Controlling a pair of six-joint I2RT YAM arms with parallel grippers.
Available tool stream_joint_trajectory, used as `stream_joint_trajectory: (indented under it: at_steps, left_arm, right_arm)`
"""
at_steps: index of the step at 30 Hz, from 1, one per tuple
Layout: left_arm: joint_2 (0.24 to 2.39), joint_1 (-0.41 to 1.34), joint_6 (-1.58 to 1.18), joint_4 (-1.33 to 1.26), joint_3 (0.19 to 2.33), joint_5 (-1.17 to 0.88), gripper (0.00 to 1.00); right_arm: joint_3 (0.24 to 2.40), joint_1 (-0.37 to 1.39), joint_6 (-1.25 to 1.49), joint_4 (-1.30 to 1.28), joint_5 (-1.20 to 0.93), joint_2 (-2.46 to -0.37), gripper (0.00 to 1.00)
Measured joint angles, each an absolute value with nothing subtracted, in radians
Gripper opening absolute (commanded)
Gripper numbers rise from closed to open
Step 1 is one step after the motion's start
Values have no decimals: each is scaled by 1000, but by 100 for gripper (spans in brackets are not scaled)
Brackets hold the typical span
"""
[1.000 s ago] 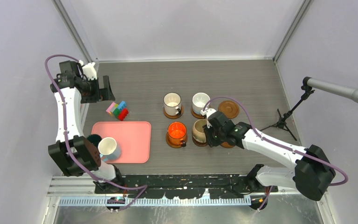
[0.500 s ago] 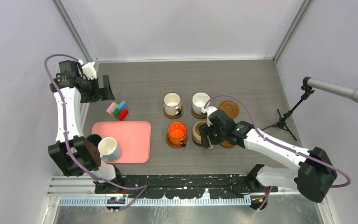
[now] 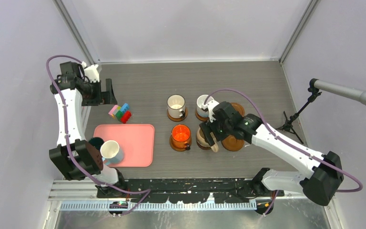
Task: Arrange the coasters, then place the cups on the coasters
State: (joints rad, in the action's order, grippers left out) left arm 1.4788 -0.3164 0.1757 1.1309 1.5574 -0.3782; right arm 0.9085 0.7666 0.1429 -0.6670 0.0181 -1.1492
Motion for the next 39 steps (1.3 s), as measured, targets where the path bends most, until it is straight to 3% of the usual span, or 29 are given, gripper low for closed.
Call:
stream_joint_trajectory:
  at_steps: [13, 39]
  left_arm:
    - [1474, -316, 195, 1141, 1557, -379, 100]
    - [1469, -316, 244, 1161, 1547, -382, 100]
  right_arm:
    - [972, 767, -65, -830, -65, -1212, 81]
    - [965, 767, -119, -840, 102, -1290, 71]
